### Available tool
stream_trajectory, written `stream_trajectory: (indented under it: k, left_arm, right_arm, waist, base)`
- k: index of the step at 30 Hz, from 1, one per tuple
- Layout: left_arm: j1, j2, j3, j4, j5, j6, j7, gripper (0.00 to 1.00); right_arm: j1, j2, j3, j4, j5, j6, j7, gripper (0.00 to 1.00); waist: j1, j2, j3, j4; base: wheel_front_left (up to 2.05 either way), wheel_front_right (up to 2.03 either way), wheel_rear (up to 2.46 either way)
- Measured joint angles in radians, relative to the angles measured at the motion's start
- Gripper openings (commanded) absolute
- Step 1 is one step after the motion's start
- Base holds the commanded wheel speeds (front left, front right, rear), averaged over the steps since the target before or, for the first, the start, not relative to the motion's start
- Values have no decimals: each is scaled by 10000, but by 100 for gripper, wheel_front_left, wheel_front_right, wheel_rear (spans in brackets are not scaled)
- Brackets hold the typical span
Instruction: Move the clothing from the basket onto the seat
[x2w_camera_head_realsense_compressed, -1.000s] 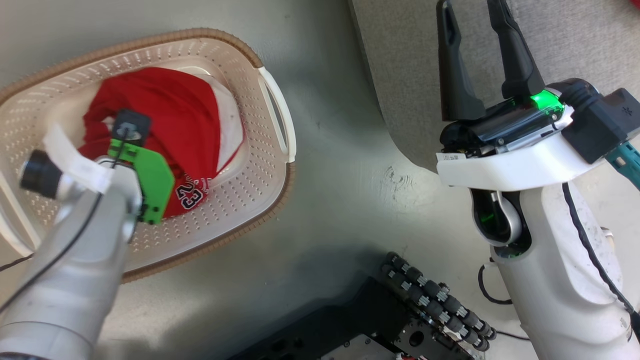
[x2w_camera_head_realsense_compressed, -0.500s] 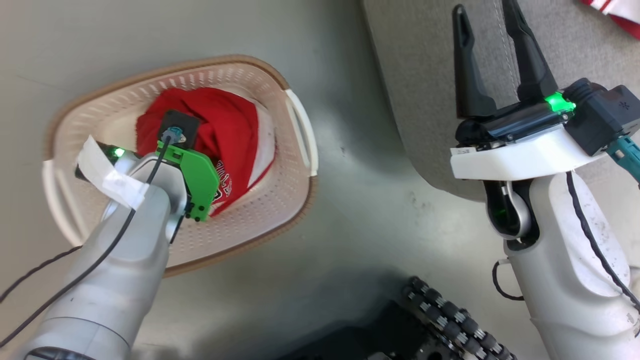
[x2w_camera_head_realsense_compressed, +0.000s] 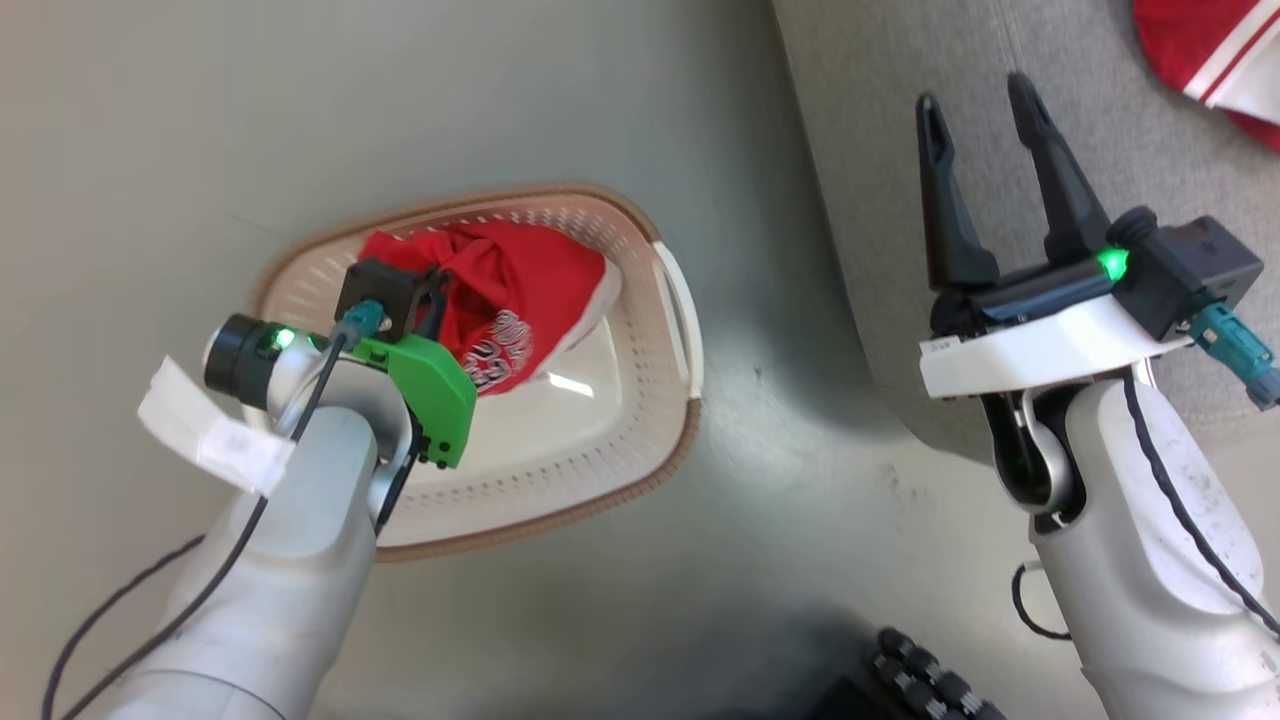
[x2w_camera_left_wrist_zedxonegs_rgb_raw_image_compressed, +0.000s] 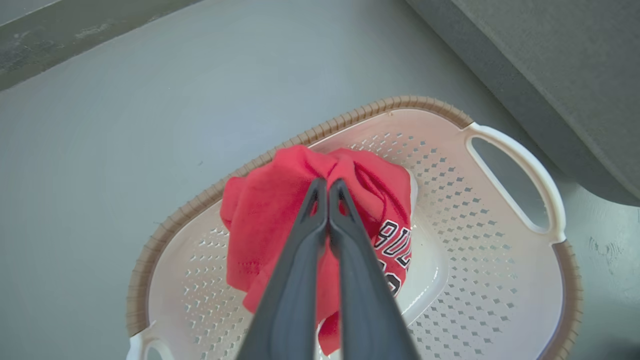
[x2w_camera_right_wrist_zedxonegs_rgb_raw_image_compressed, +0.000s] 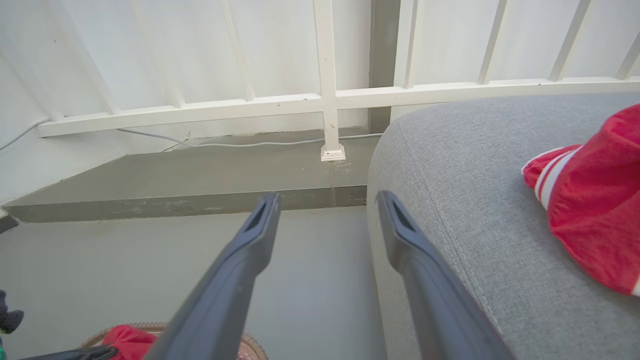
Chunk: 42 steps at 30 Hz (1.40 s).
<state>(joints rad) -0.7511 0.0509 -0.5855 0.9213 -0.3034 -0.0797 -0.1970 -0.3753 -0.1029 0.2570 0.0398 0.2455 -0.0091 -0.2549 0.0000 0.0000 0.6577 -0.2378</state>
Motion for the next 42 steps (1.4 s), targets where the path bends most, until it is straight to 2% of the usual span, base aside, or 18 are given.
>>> stream_trajectory:
  k: [18, 24, 28, 42]
  left_arm:
    - [1097, -59, 370, -1365, -650, -94, -516, 0]
    - [1668, -63, 662, -2330, -821, -94, -545, 0]
    - [2008, -63, 995, -3459, -1064, -94, -545, 0]
    - [3243, 4, 1116, -5731, -1158, -219, -546, 0]
  right_arm:
    - [1148, -278, -94, 941, 17, 92, 2, 100]
    - [1588, -309, -21, 1200, 92, 174, 4, 100]
    - [1916, -328, 29, 1313, 105, 176, 63, 100]
    - [2588, -314, 278, 1346, 198, 265, 284, 100]
  waist:
    - [0, 0, -2340, 1012]
    - [-1, 0, -3275, 1359]
    - [-1, 0, -3908, 1563]
    - [-1, 0, -5295, 1878]
  base:
    - [0, 0, 0]
    - [0, 0, 0]
    - [0, 0, 0]
    - [0, 0, 0]
